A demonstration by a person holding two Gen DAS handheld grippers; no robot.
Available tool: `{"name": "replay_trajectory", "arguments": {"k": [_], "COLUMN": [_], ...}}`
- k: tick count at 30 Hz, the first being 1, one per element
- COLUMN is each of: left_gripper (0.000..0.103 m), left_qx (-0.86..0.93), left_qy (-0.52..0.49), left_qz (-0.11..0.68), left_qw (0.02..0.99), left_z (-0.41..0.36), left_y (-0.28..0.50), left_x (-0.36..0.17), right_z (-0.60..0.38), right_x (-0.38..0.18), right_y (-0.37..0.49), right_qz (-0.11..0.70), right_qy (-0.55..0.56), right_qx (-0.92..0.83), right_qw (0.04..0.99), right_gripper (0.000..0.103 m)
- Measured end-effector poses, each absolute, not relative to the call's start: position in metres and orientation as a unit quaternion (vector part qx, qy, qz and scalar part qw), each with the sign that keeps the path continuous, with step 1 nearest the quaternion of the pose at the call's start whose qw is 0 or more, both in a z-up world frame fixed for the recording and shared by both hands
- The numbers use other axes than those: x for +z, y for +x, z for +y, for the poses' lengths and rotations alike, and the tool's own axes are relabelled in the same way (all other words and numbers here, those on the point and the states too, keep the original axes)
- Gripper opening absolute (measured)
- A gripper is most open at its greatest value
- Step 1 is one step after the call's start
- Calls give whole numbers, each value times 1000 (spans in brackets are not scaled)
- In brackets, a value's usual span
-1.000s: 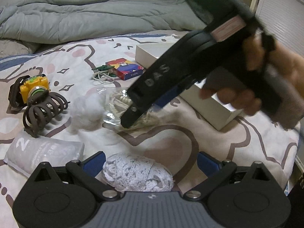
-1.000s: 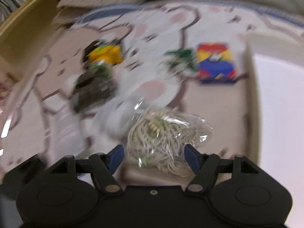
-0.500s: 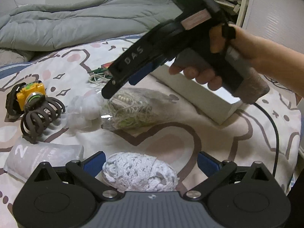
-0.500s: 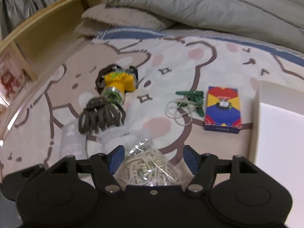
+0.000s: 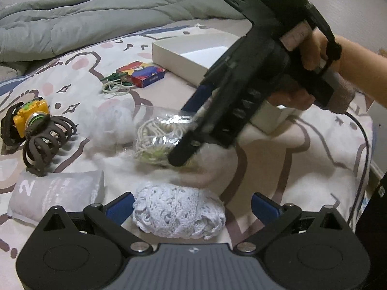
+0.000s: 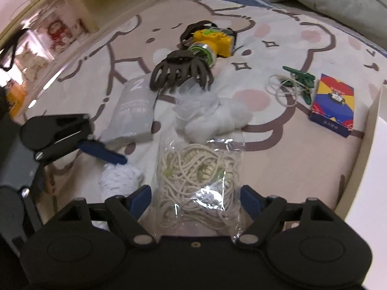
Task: Organize objects
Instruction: 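Lift the cable bag with the right tool while the left tool grasps the white crocheted bundle, then carry the cable bag and crocheted bundle over the white tray with both tools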
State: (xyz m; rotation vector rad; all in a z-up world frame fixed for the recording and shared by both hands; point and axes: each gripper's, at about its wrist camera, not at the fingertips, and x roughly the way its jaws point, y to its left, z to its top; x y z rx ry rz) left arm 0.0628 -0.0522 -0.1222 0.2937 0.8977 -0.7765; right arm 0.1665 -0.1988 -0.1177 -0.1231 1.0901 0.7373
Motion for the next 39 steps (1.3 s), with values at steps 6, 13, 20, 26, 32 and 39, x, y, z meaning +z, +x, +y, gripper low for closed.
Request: {"name": "replay_trajectory", "arguments": {"k": [6,13,20,26,32,39], "left_gripper": [101,94,93,80,79,79], "left_qx": [-366,-373,-361,-355,-338,-303], "left_qy": [191,193,174,143,110,101], "left_qz": [400,409,422,448,450,414], "left_qw": [819,810,813,808,820,852], "left_z": [-59,-52,-50,-47,-52,-53], "left_y": [55,61,72,82,89,85], "left_x": [-123,-127,-130,-134,-116,-80], "right_z": [-177,-173,-182,-187,-186,-193], "right_x": [-126,-138,-132,-127,-117,-82], "right_y": [168,170,173,171,164,161], "right_qz": [501,493,508,511,506,475], "right_qy": [-88,-116,-72,-55,-54,-27], "right_qx": [295,280,291,288,285,253], "right_qw": [809,815,808,808,812,842], "right_gripper": [86,92,75,69,68,68]}}
